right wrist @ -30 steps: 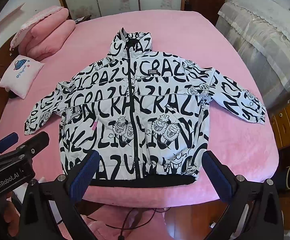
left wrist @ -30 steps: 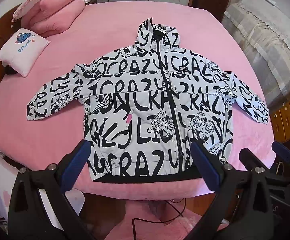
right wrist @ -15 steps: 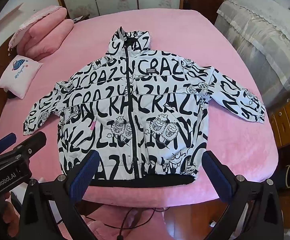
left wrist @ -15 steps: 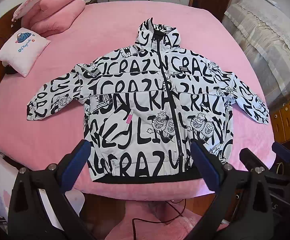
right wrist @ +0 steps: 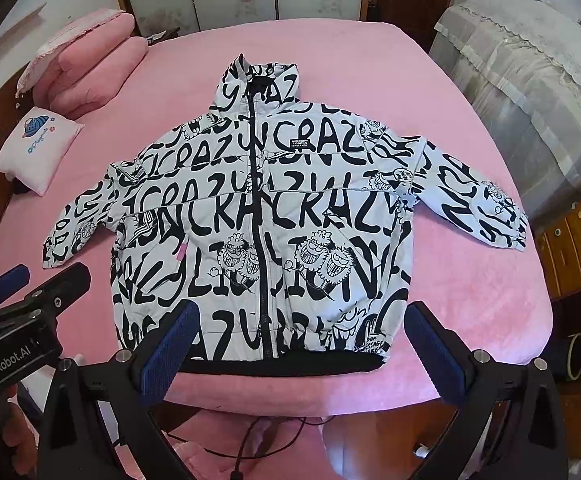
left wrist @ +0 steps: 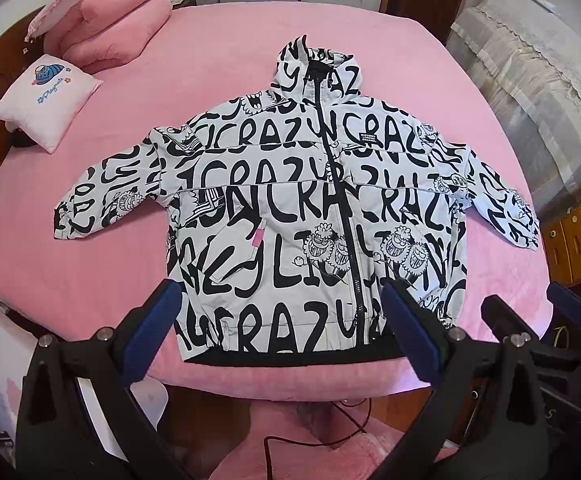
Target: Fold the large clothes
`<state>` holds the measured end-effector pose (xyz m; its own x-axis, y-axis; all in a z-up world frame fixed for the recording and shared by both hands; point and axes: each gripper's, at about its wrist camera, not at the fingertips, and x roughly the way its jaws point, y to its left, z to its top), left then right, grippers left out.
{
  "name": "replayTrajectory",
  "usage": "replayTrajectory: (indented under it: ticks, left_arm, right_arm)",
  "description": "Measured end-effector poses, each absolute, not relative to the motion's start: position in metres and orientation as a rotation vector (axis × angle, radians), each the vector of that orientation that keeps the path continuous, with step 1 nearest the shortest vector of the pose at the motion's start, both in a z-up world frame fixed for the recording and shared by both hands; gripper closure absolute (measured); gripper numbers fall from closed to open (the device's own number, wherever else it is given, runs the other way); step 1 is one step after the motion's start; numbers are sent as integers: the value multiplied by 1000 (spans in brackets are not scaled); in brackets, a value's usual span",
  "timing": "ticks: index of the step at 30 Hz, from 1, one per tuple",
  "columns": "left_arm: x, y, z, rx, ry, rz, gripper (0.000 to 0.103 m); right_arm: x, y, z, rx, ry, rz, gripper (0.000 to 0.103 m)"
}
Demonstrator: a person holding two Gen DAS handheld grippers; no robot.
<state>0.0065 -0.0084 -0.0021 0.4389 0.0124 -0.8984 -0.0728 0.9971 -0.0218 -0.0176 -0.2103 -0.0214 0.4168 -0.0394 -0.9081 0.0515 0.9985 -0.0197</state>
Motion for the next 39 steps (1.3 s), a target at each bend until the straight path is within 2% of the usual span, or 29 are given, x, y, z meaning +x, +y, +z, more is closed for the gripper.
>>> replayTrajectory:
  ticks: [19,25,31,39]
  left_arm:
    - [9,-27,-3,-79,1108,56,4]
    - [6,-37,13,-136,1071,32,4]
    - [-3,-45,26,-196,1066,30,4]
    - [-24,-40,13,-228,1095,38,4]
  right_arm:
    - [-9,-230,-11,4,1128,-48,0]
    - [-4,-248,-7,-4,1107,-26,0]
    - [-4,-260,-7,-6,1085,86,0]
    - [-4,-242,-18,-3,1082,257,0]
